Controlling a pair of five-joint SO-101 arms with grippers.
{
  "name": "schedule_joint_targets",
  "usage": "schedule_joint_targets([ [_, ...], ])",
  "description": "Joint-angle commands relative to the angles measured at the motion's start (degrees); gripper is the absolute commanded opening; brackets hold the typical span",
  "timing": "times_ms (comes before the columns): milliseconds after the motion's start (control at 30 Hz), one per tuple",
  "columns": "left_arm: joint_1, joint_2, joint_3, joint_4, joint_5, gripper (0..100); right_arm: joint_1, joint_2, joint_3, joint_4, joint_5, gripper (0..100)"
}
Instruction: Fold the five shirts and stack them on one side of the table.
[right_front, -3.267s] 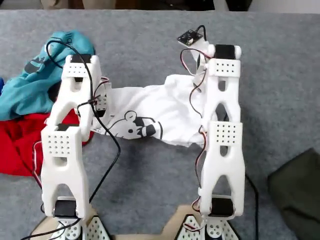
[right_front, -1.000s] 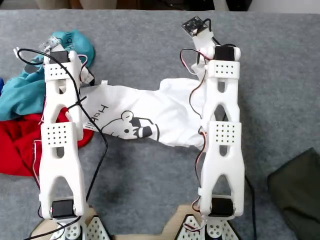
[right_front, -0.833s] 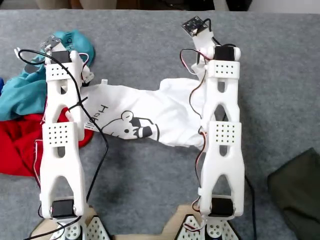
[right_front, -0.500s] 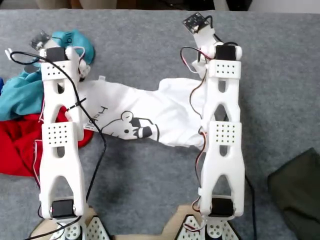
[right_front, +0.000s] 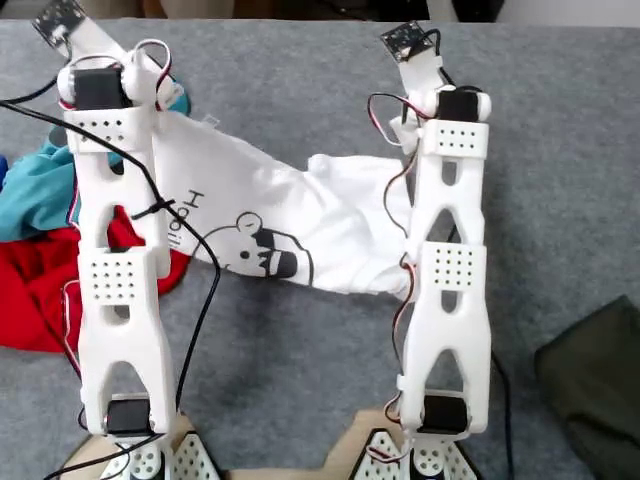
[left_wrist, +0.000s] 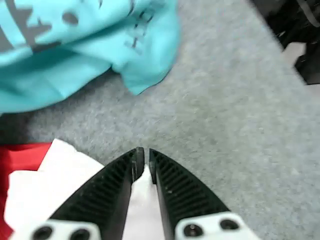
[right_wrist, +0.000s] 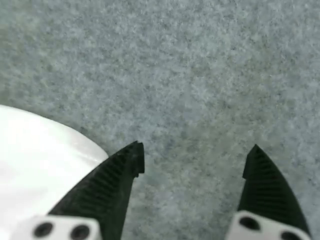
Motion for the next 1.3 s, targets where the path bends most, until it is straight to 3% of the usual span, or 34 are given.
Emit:
schedule_joint_targets([
  [0,0.53,-4.09,-1.76,0.53,-1.41,2,-3.82,-0.22,0.84,-0.26,-2.11,32.1],
  [233,0.00,-4.09,2.90,0.62,-2.81,2,-9.36,-0.31,6.46,1.93,-4.75,32.1],
  [533,0.44,-4.09,4.04,0.62,-3.60,2,-9.01,-0.04,6.46,7.47,-13.71,31.6],
  [833,-0.09,-4.09,4.04,0.62,-5.27,2,-10.42,1.63,6.55,15.74,-14.42,0.9],
  [1000,-0.09,-4.09,4.04,0.62,-5.36,2,-10.42,1.27,8.84,15.91,-14.33,1.2],
  [1167,-0.18,-4.09,4.04,0.62,-7.47,2,-10.59,-4.97,22.20,15.91,-10.29,1.6],
  [1267,-0.79,-4.00,4.04,0.62,-7.74,2,-11.38,-8.13,28.70,15.65,-8.53,8.3],
])
